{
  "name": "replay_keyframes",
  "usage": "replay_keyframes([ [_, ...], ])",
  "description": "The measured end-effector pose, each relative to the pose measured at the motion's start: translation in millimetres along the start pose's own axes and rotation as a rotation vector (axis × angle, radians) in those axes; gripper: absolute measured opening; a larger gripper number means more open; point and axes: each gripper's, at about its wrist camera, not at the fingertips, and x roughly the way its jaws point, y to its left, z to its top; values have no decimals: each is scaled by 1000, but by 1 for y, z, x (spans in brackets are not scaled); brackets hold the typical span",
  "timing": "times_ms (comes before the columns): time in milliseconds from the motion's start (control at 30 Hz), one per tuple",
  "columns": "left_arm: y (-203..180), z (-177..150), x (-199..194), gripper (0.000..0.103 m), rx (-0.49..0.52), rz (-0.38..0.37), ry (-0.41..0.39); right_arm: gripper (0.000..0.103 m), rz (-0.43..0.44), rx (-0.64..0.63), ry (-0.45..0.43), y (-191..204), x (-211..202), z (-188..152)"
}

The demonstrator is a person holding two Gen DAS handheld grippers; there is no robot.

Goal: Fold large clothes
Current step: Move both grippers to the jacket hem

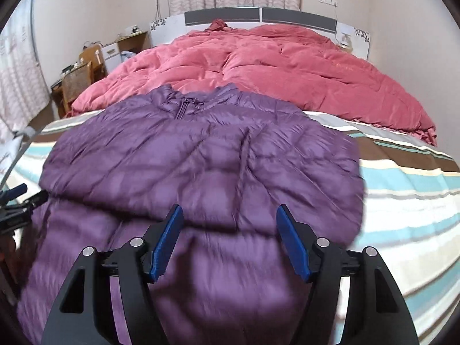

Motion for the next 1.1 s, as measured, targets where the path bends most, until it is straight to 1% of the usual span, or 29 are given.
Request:
replay_keyframes([
  [67, 5, -15, -8, 101, -5, -23, 23, 67, -10, -2, 12, -6, -14, -12],
  [200, 13, -40, -25, 101, -15, -59, 27, 67, -38, -7, 16, -16, -36, -34],
  [300, 16, -54, -34, 101, -19, -73, 41, 67, -64, -32, 11, -18, -52, -49],
  [367, 17, -65, -40, 101, -5, -78, 52, 67, -73, -45, 12, -19, -61, -59],
  [533, 23, -86, -56, 100, 4, -102, 53, 67, -47, -25, 30, -29, -80, -80],
  [600, 26, -93, -61, 96, 13, -112, 56, 67, -26, 3, 47, -36, -85, -89],
  [667, 31, -101, -67, 81, 16, -140, 62, 67, 12, 53, 70, -48, -92, -100],
  [733, 37, -108, -70, 76, 6, -160, 72, 67, 39, 111, 94, -62, -97, -112],
  [800, 44, -116, -74, 73, -13, -191, 79, 63, 63, 155, 115, -75, -102, -124],
  [867, 47, -121, -77, 65, -13, -210, 82, 57, 100, 194, 138, -86, -107, -137],
  [967, 47, -127, -81, 58, 8, -248, 86, 55, 164, 228, 171, -93, -113, -154],
  [1033, 44, -131, -85, 58, 30, -284, 87, 55, 197, 238, 191, -93, -116, -164],
  [1100, 42, -135, -88, 58, 52, -308, 90, 55, 200, 243, 203, -94, -118, -173],
])
